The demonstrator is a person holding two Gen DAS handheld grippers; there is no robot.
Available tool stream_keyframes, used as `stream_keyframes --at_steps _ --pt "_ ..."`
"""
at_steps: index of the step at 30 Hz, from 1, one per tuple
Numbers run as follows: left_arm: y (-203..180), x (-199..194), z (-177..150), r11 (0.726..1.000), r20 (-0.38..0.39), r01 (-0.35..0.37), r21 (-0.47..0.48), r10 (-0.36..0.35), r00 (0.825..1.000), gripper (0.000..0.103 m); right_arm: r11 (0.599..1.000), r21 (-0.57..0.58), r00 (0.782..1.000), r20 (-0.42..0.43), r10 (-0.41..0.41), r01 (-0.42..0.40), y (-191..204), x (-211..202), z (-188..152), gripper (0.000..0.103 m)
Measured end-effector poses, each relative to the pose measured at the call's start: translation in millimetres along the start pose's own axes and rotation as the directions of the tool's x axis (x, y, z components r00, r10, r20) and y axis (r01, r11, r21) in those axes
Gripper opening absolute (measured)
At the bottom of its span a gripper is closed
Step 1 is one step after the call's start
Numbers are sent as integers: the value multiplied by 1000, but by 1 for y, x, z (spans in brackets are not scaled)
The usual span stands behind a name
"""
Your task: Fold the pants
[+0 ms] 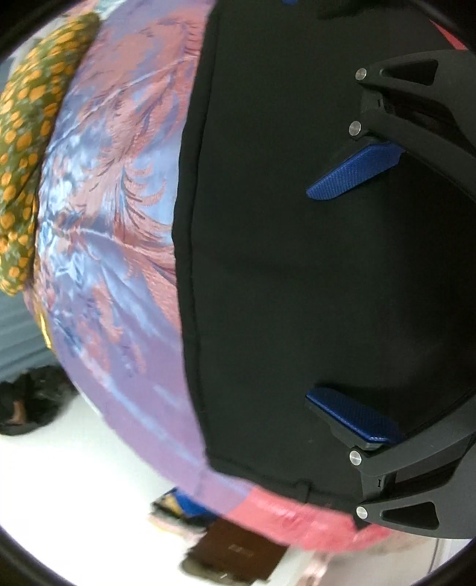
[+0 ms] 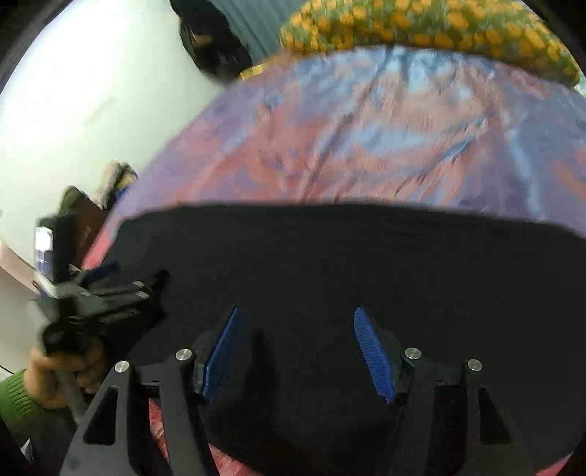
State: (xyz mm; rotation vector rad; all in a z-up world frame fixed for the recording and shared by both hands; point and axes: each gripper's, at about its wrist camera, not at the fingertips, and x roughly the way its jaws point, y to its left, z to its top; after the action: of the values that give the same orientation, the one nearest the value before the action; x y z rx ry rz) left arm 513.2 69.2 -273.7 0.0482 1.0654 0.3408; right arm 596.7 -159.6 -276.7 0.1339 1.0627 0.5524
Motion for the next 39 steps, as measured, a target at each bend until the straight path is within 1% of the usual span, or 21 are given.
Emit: stream_keyframes --at_steps 2,4,6,8,9,10,11,12,14,15,16,19,20,22,24,26,28,30,33,36,39 --pt "5 3 -1 999 3 30 -26 -30 1000 103 1000 -8 1000 17 -16 16 -12 -5 3 64" --pt "6 4 -2 998 11 47 -38 -46 999 103 995 31 995 27 -99 99 -44 -21 4 64" --pt "8 4 -2 997 8 57 -42 -57 998 103 971 129 978 25 -207 202 -97 -46 0 64" --pt "2 0 -2 997 -11 67 -47 -67 998 103 939 222 961 24 -275 263 -141 -71 -7 64" --pt "4 -2 0 996 -28 70 -51 -71 997 103 889 279 925 3 -380 364 -166 -89 -14 64" --pt "7 -8 2 996 -41 59 -61 -62 997 102 831 320 879 -15 -476 455 -185 -110 -24 64" --pt "9 -12 3 996 -39 49 -74 -52 998 101 806 353 861 3 -509 476 -196 -132 -35 64" --pt "13 -30 0 993 -4 58 -102 -59 998 101 798 374 855 27 -518 472 -199 -148 -42 64" --pt "13 -62 -13 986 55 137 -97 -132 990 102 799 387 845 84 -529 461 -191 -185 -65 64" --pt "10 -76 -23 984 69 163 -75 -158 985 102 810 376 844 117 -524 451 -177 -202 -81 65" --pt "4 -91 -35 981 79 187 -46 -183 980 102 828 363 851 148 -505 428 -156 -216 -101 69" --pt "-26 -137 -91 955 78 283 86 -289 954 102 882 333 886 209 -414 334 -91 -232 -153 77" --pt "-42 -153 -120 934 62 323 150 -335 940 102 895 324 897 218 -385 306 -75 -236 -170 78" --pt "-60 -169 -154 909 41 352 221 -370 928 102 928 296 930 218 -295 225 -41 -233 -214 80" --pt "-79 -178 -187 890 23 357 282 -378 925 102 938 279 944 196 -266 206 -8 -220 -248 80" --pt "-86 -174 -210 894 -9 337 296 -350 937 102 929 290 946 158 -284 230 2 -201 -270 80" --pt "-76 -161 -219 914 -45 315 256 -314 948 102 904 339 941 116 -316 262 0 -192 -290 80" --pt "-59 -156 -218 931 -26 289 223 -291 956 103 894 376 941 133 -311 243 -5 -199 -306 80" --pt "-31 -150 -213 958 -22 232 171 -232 973 103 874 390 923 126 -363 291 -13 -208 -309 80" --pt "8 -142 -209 982 -31 170 87 -168 985 103 867 419 925 135 -355 271 -20 -207 -312 82" --pt "43 -133 -208 992 -44 125 16 -124 991 103 862 427 921 140 -362 274 -15 -205 -313 90"
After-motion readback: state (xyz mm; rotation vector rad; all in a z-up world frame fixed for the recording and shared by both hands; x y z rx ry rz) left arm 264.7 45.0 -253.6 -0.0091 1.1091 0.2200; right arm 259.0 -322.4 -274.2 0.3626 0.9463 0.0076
